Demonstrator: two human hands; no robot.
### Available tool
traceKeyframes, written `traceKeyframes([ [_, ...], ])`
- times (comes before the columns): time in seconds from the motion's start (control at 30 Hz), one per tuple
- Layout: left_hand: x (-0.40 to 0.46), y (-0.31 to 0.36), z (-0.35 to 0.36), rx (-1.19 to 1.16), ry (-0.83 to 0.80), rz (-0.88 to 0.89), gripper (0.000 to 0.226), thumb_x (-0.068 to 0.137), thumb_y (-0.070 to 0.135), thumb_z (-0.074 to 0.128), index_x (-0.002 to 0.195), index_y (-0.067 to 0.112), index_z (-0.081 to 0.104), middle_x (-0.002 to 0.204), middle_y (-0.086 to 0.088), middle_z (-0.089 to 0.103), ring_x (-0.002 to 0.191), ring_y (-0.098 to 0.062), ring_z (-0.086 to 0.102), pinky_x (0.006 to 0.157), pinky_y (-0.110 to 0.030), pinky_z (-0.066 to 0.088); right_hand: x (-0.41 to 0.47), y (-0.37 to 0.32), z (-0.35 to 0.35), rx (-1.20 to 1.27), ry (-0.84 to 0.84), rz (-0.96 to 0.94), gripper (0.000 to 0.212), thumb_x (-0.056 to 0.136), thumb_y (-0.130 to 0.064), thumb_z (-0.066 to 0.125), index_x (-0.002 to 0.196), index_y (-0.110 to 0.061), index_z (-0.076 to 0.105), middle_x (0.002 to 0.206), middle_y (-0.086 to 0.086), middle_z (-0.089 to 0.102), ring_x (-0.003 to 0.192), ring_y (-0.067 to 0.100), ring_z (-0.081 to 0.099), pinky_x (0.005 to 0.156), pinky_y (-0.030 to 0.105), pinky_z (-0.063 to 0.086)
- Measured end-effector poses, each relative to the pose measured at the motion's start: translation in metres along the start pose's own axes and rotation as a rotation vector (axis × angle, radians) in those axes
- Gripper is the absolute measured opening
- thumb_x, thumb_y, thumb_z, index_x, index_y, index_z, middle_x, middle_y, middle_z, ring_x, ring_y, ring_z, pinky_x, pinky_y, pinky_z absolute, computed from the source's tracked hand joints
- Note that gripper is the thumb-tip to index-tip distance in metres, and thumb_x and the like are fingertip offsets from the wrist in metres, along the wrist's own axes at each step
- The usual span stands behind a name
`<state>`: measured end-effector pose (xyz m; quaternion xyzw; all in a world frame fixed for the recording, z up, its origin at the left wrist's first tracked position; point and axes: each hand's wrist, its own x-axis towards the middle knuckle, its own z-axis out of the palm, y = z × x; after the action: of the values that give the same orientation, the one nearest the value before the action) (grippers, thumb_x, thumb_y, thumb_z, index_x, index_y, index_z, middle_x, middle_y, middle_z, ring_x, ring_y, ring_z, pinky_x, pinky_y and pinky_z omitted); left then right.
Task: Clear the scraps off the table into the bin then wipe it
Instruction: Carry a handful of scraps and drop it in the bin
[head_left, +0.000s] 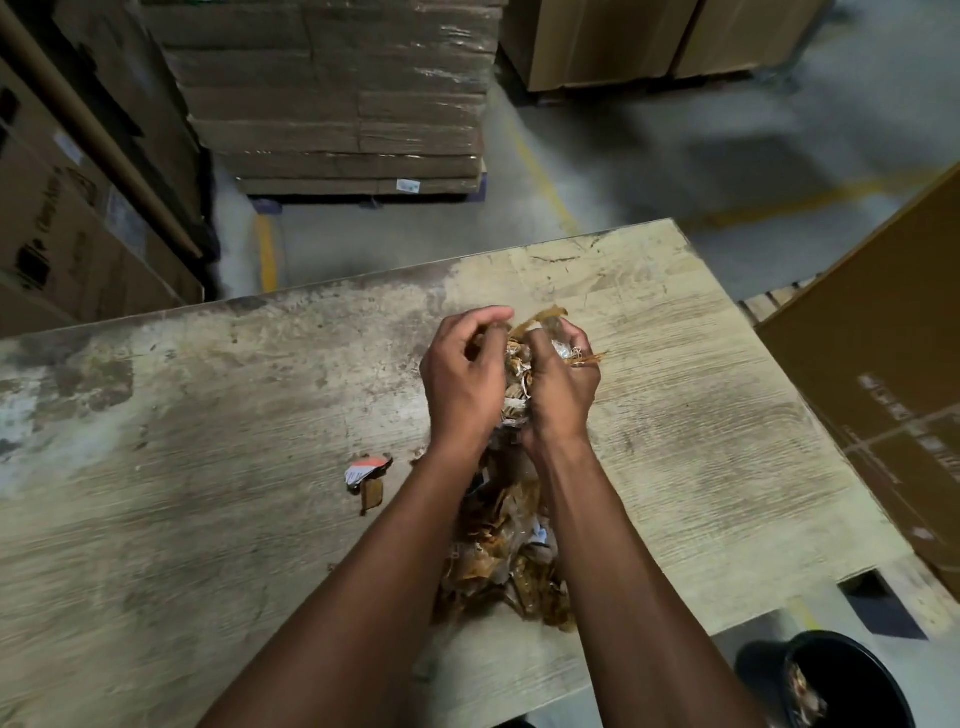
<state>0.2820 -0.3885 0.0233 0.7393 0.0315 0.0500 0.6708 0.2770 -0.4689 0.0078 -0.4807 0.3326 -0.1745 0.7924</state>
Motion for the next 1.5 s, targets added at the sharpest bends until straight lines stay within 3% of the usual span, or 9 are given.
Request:
traceKeyframes([
  [0.1, -0.008, 0.007, 0.019, -0.058, -0.012, -0.019, 0.032, 0.095, 0.028, 0.052, 0.1, 0.034, 0.083, 0.116, 0.014, 0.075, 0.109, -0.006, 0.07, 0.098, -0.036, 0.058, 0.001, -0.005, -0.01, -0.048, -0.071, -0.046, 0.018, 0.077, -0.018, 0.075, 0.092, -0.028, 0.079, 0.113, 0.007, 0.081, 0.114, 0.027, 0.076, 0.108, 0.058, 0.057],
  [0.2, -0.019, 0.01, 0.047, -0.121, -0.038, -0.05, 0.028, 0.103, 0.025, 0.058, 0.108, 0.03, 0.085, 0.12, 0.013, 0.075, 0.113, 0.001, 0.069, 0.103, -0.032, 0.057, 0.001, -0.016, -0.03, -0.049, -0.064, -0.048, 0.014, 0.08, -0.025, 0.076, 0.092, -0.026, 0.08, 0.111, 0.01, 0.081, 0.107, 0.029, 0.077, 0.105, 0.062, 0.057],
  [0.27, -0.027, 0.012, 0.066, -0.141, -0.044, -0.037, 0.021, 0.104, 0.028, 0.065, 0.112, 0.028, 0.084, 0.12, 0.011, 0.076, 0.113, 0.001, 0.07, 0.104, -0.032, 0.057, 0.001, -0.026, -0.044, -0.03, -0.06, -0.083, 0.007, 0.089, -0.021, 0.074, 0.091, -0.021, 0.081, 0.104, 0.011, 0.082, 0.101, 0.028, 0.079, 0.102, 0.056, 0.06],
  [0.4, -0.051, 0.018, 0.116, -0.122, -0.057, 0.049, 0.016, 0.101, 0.022, 0.07, 0.106, 0.029, 0.084, 0.113, 0.008, 0.076, 0.106, -0.002, 0.071, 0.098, -0.029, 0.057, 0.007, -0.058, -0.087, 0.023, -0.025, -0.174, 0.032, 0.102, -0.003, 0.06, 0.078, -0.02, 0.072, 0.078, 0.001, 0.073, 0.078, 0.018, 0.067, 0.081, 0.04, 0.055],
  [0.6, -0.107, 0.032, 0.203, -0.135, -0.175, 0.118, 0.018, 0.095, 0.014, 0.069, 0.1, 0.024, 0.083, 0.106, 0.006, 0.076, 0.102, -0.007, 0.073, 0.095, -0.036, 0.059, 0.017, -0.104, -0.179, 0.112, 0.102, -0.293, 0.028, 0.108, -0.013, 0.051, 0.094, -0.013, 0.076, 0.088, 0.001, 0.074, 0.089, 0.018, 0.068, 0.08, 0.037, 0.054],
  [0.73, -0.165, 0.034, 0.276, -0.115, -0.262, 0.097, 0.014, 0.093, 0.018, 0.071, 0.099, 0.027, 0.081, 0.105, 0.007, 0.075, 0.098, -0.009, 0.074, 0.093, -0.038, 0.06, 0.024, -0.134, -0.262, 0.167, 0.163, -0.336, 0.026, 0.111, -0.025, 0.058, 0.093, -0.012, 0.071, 0.083, 0.002, 0.069, 0.083, 0.017, 0.065, 0.078, 0.035, 0.055],
  [1.03, -0.311, 0.002, 0.419, -0.079, -0.51, 0.042, 0.023, 0.094, 0.026, 0.06, 0.105, 0.019, 0.079, 0.111, 0.002, 0.075, 0.107, -0.015, 0.072, 0.098, -0.047, 0.059, 0.029, -0.161, -0.464, 0.24, 0.439, -0.276, 0.017, 0.106, -0.004, 0.06, 0.097, -0.01, 0.073, 0.079, -0.002, 0.075, 0.073, 0.009, 0.07, 0.069, 0.024, 0.057],
  [1.3, -0.452, -0.058, 0.52, -0.021, -0.72, 0.003, 0.018, 0.1, 0.028, 0.058, 0.099, 0.034, 0.075, 0.109, 0.002, 0.074, 0.104, -0.011, 0.069, 0.094, -0.034, 0.058, 0.025, -0.133, -0.649, 0.172, 0.681, -0.3, 0.019, 0.104, -0.007, 0.062, 0.114, 0.005, 0.074, 0.093, 0.002, 0.08, 0.087, 0.014, 0.074, 0.084, 0.036, 0.06],
  [1.5, -0.537, -0.135, 0.57, 0.065, -0.839, -0.073, 0.019, 0.099, 0.033, 0.059, 0.099, 0.03, 0.077, 0.108, 0.006, 0.075, 0.105, -0.011, 0.07, 0.097, -0.039, 0.056, 0.027, -0.079, -0.759, 0.177, 0.826, -0.248, 0.015, 0.104, -0.007, 0.063, 0.103, -0.01, 0.078, 0.095, 0.006, 0.08, 0.089, 0.019, 0.075, 0.09, 0.042, 0.06],
])
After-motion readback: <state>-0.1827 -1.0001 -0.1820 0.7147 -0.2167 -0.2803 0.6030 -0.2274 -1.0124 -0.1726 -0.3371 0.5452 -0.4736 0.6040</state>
